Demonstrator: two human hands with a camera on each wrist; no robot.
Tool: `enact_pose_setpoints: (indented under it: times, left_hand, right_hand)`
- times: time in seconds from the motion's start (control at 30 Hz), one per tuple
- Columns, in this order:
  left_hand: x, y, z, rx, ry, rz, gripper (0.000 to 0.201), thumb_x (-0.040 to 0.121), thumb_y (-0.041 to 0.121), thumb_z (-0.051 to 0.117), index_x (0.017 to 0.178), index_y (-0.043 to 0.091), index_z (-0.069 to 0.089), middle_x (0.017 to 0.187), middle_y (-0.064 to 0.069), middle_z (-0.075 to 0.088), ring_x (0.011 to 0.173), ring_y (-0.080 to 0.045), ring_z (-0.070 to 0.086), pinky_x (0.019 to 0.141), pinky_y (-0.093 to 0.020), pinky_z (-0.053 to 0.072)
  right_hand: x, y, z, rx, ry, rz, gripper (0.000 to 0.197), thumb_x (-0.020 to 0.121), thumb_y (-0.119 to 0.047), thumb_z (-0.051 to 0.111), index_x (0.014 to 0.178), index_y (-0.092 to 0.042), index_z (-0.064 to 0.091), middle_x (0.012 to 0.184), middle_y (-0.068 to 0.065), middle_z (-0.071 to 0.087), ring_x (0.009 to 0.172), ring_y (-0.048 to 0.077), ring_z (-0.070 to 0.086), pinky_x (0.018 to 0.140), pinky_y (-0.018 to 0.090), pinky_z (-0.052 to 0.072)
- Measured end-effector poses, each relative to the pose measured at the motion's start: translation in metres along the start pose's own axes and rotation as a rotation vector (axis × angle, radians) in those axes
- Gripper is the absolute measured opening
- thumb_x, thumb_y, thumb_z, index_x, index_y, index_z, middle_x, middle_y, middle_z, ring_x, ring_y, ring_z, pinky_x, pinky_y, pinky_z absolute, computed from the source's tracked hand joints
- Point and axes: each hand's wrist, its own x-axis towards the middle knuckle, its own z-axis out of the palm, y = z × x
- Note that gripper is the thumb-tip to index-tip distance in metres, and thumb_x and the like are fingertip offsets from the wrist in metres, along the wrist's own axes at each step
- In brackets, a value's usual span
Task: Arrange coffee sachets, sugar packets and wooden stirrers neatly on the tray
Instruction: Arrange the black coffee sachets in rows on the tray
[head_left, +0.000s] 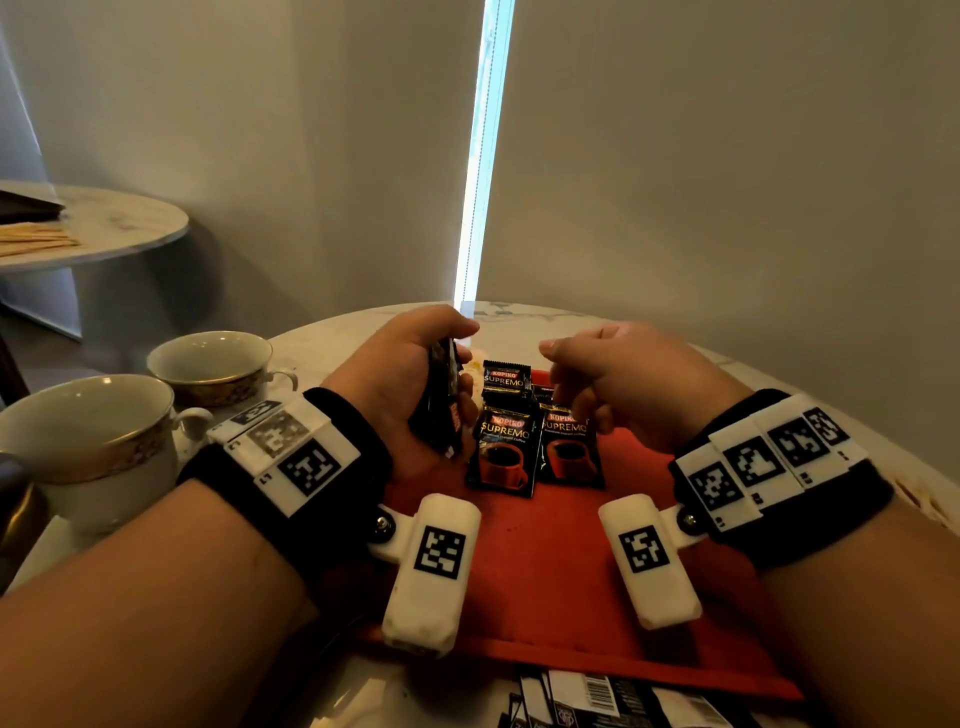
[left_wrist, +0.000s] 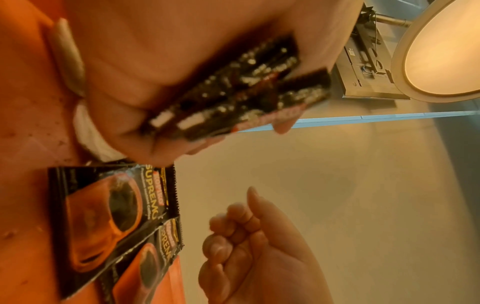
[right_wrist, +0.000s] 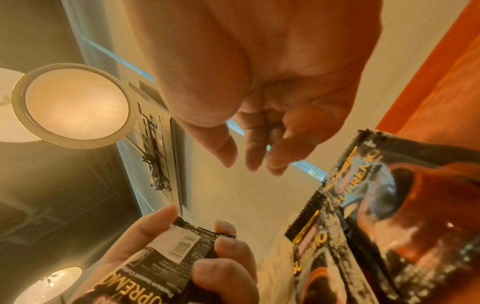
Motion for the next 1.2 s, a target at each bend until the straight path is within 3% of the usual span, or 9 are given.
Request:
enact_pose_setpoints:
  times: [0.17,0.3,0.43,0.6,0.7,0.8,0.9,1.03,1.2]
  left_hand:
    - [-0.001,0.000,0.001,-0.195,-0.064,0.127,0.036,0.068,0.022,0.053,0.102,0.010,0.056,0.089,-0.012,0.052,0.068,-0.021,0.053,0.066,-0.031,0.045]
    - [-0.001,0.002,0.003,-0.228,-0.040,0.254,0.029,0.090,0.014,0.046,0.113,0.009,0.062,0.111,-0.022,0.062,0.077,-0.033,0.072,0.061,-0.036,0.058]
    - [-0.003,0.002,0.001,-0.211,-0.046,0.282,0.025,0.096,0.012,0.047,0.115,0.011,0.064,0.104,-0.019,0.070,0.072,-0.032,0.075,0.059,-0.040,0.060]
    - [-0.002,0.002,0.000,-0.157,-0.091,0.276,0.026,0.099,0.015,0.047,0.119,0.007,0.061,0.085,-0.017,0.075,0.067,-0.028,0.074,0.060,-0.036,0.062]
    - [-0.001,0.001,0.001,-0.120,-0.095,0.247,0.022,0.101,0.020,0.046,0.105,0.005,0.062,0.078,-0.013,0.073,0.063,-0.022,0.070,0.062,-0.032,0.060]
    - [0.003,0.001,-0.002,-0.125,-0.074,0.155,0.030,0.097,0.035,0.055,0.116,0.012,0.057,0.087,-0.009,0.062,0.070,-0.020,0.062,0.060,-0.032,0.054]
    - [0.006,0.002,-0.004,-0.110,-0.025,0.143,0.023,0.093,0.036,0.063,0.106,0.018,0.057,0.089,-0.004,0.056,0.070,-0.016,0.056,0.061,-0.030,0.048]
    - [0.004,-0.001,-0.003,-0.055,-0.083,0.200,0.031,0.093,0.028,0.065,0.121,0.015,0.059,0.099,-0.006,0.062,0.072,-0.015,0.060,0.055,-0.029,0.051]
    - [0.002,-0.004,0.000,-0.025,-0.239,0.190,0.050,0.096,0.024,0.060,0.140,0.000,0.052,0.136,-0.031,0.057,0.114,-0.045,0.064,0.094,-0.055,0.055]
  right_hand:
    - [-0.009,-0.010,-0.006,0.164,-0.121,-0.213,0.010,0.089,-0.018,0.072,0.087,-0.009,0.066,0.072,0.004,0.064,0.055,0.014,0.050,0.045,0.024,0.036]
    - [-0.011,-0.010,-0.009,0.200,-0.243,-0.398,0.030,0.066,-0.010,0.078,0.090,-0.028,0.076,0.095,0.002,0.068,0.082,0.018,0.060,0.068,0.028,0.054]
    - [-0.009,-0.006,-0.007,0.135,-0.286,-0.451,0.048,0.059,-0.011,0.083,0.098,-0.038,0.079,0.105,-0.004,0.070,0.106,0.022,0.061,0.094,0.046,0.056]
    - [-0.012,-0.006,-0.003,0.091,-0.208,-0.484,0.035,0.064,-0.012,0.085,0.091,-0.034,0.081,0.103,-0.006,0.073,0.108,0.016,0.065,0.098,0.052,0.053]
    - [-0.015,-0.007,0.000,0.118,-0.186,-0.516,0.024,0.066,-0.022,0.079,0.088,-0.031,0.082,0.106,0.011,0.069,0.109,0.033,0.065,0.097,0.053,0.054]
    - [-0.012,-0.007,0.000,0.098,-0.013,-0.563,0.013,0.077,-0.028,0.073,0.089,-0.027,0.077,0.084,-0.004,0.074,0.079,0.012,0.067,0.076,0.028,0.056]
    - [-0.004,-0.005,-0.002,0.196,0.246,-0.521,0.010,0.092,-0.027,0.070,0.083,-0.025,0.072,0.078,0.002,0.069,0.066,0.021,0.055,0.061,0.032,0.049]
    - [0.002,-0.001,-0.002,0.260,0.226,-0.381,0.019,0.093,-0.026,0.070,0.075,-0.021,0.072,0.071,0.006,0.058,0.068,0.026,0.044,0.054,0.034,0.039]
    - [0.000,0.001,0.008,0.186,0.086,-0.326,0.017,0.089,-0.028,0.073,0.074,-0.019,0.073,0.060,0.001,0.054,0.058,0.021,0.044,0.055,0.031,0.038]
